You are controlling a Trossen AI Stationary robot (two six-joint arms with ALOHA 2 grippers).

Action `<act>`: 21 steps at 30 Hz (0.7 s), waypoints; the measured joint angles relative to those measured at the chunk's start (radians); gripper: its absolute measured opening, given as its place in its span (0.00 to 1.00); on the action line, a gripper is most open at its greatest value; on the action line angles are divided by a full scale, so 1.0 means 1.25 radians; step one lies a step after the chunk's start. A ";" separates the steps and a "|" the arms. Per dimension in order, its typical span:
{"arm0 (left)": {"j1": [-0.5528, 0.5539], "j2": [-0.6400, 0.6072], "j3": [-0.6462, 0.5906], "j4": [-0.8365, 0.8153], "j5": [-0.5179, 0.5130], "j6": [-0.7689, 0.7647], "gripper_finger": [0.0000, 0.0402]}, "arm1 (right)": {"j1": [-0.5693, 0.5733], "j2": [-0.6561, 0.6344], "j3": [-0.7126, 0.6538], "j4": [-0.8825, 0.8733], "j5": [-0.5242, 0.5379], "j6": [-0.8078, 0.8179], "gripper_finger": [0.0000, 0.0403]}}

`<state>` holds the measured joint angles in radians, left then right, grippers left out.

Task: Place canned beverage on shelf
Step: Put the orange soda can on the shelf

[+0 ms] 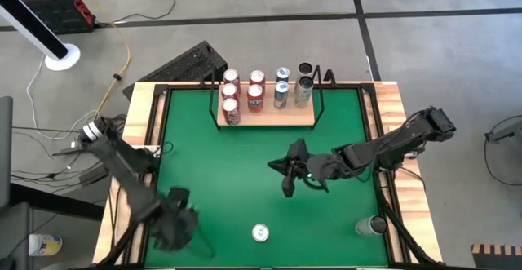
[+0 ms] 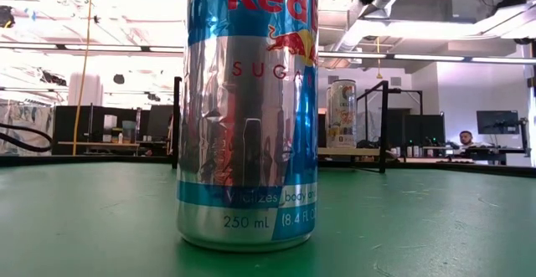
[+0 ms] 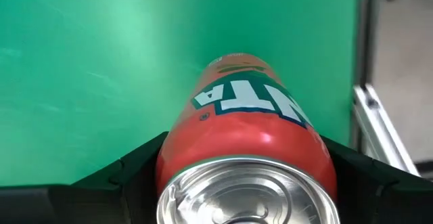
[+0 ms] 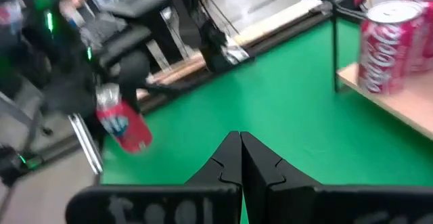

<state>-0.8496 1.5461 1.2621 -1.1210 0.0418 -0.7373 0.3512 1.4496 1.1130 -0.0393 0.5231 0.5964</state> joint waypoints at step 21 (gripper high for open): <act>0.844 0.159 0.209 0.148 -0.013 0.528 0.70 | -0.558 -0.200 -0.193 -0.066 -0.573 -0.390 0.05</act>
<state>0.2055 1.7452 1.5235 -0.9355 0.0259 -0.0773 -0.3460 1.1992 0.8719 -0.1215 -0.1932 0.1088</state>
